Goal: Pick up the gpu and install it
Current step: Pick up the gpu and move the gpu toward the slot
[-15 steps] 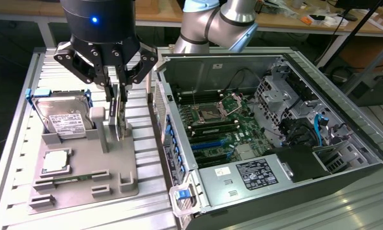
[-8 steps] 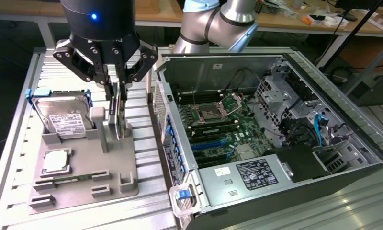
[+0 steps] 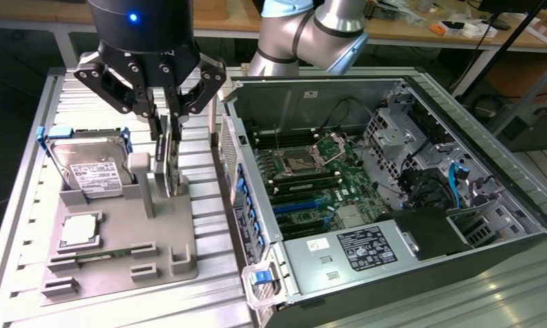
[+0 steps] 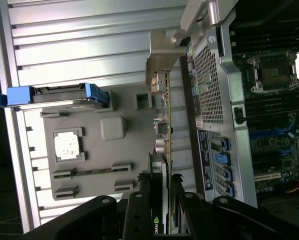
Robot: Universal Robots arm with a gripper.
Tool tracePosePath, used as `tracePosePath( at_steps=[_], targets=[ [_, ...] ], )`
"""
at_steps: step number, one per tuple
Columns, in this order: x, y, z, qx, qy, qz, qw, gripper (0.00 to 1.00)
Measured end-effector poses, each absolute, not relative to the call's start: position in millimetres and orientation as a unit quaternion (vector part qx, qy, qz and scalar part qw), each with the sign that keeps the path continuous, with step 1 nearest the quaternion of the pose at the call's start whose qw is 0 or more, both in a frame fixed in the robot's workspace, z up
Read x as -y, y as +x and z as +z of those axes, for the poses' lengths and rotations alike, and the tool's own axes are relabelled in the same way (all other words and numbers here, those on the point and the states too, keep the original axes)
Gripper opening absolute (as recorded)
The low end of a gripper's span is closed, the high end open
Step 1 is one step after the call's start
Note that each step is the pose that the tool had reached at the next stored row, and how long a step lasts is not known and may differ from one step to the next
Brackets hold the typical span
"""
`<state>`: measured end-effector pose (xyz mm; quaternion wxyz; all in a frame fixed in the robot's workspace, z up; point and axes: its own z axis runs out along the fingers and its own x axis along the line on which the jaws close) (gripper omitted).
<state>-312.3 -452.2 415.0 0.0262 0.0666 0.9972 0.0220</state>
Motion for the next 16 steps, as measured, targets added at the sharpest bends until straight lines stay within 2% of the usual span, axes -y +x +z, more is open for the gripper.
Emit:
tracePosePath(
  at_steps=[16],
  targets=[
    [452,-312,429,-0.997,0.067,0.022,0.026,0.27]
  ],
)
